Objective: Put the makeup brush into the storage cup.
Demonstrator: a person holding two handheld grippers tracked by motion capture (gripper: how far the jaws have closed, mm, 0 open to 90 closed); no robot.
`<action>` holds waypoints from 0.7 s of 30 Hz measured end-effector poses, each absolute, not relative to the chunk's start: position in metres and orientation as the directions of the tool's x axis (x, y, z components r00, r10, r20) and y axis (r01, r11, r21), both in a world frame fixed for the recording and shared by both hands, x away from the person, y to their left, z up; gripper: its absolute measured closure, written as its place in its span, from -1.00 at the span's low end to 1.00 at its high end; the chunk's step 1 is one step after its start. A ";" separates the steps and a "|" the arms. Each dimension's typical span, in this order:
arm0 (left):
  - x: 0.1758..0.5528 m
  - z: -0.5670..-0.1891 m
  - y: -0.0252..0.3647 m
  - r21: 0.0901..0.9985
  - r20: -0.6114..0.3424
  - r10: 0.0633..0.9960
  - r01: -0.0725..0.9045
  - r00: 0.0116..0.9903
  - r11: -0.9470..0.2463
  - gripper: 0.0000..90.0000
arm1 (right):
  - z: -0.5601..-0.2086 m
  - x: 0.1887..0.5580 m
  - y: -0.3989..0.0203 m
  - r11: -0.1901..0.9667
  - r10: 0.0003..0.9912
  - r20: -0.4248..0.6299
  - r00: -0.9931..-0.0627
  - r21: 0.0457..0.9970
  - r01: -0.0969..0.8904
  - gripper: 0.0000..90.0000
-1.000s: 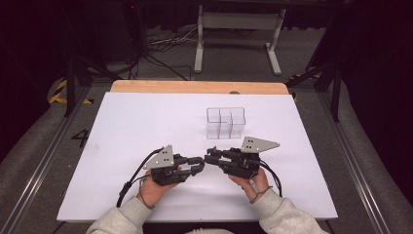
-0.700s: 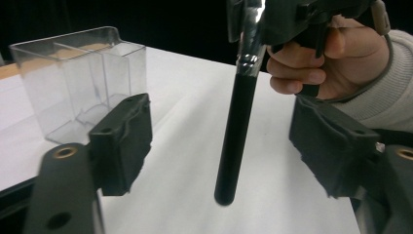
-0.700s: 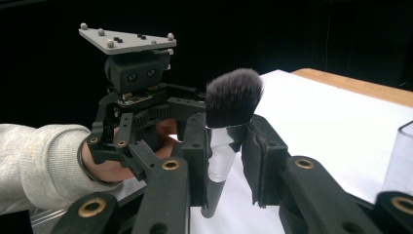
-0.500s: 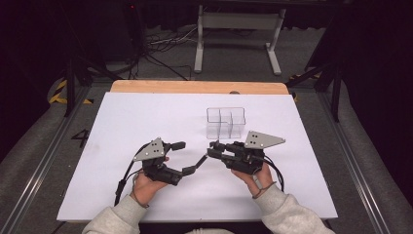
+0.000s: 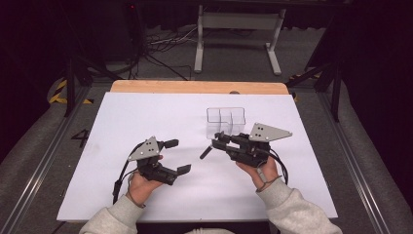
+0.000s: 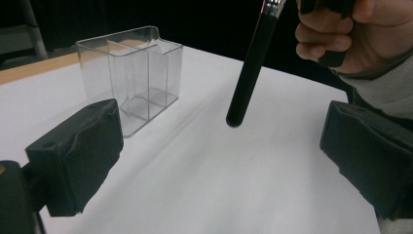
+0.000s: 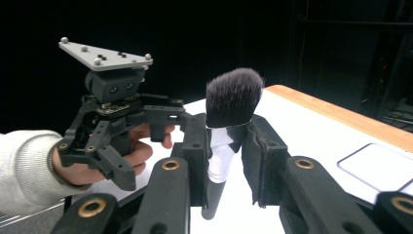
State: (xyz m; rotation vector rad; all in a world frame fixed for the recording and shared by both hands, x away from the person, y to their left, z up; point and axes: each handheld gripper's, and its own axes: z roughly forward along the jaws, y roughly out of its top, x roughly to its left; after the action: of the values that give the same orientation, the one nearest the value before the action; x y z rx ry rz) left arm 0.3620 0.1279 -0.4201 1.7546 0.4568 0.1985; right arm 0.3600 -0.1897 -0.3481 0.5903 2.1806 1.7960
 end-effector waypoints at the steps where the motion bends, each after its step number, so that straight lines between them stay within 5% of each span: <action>1: 0.362 -0.420 0.129 0.965 -0.117 0.410 0.201 0.905 -0.168 -0.94 | -0.347 0.361 -0.190 0.161 0.466 0.054 -0.883 0.976 0.145 0.61; 21: 0.359 -0.419 0.152 0.963 -0.134 0.460 0.225 0.878 -0.148 -0.95 | -0.323 0.379 -0.199 0.194 0.543 -0.015 -0.839 0.975 0.108 0.61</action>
State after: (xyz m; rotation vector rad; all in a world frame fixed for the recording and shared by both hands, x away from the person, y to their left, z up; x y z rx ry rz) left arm 0.3593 0.1525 -0.4195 1.7335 0.5257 0.2223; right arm 0.3787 -0.1991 -0.3225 0.6122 2.1194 1.6835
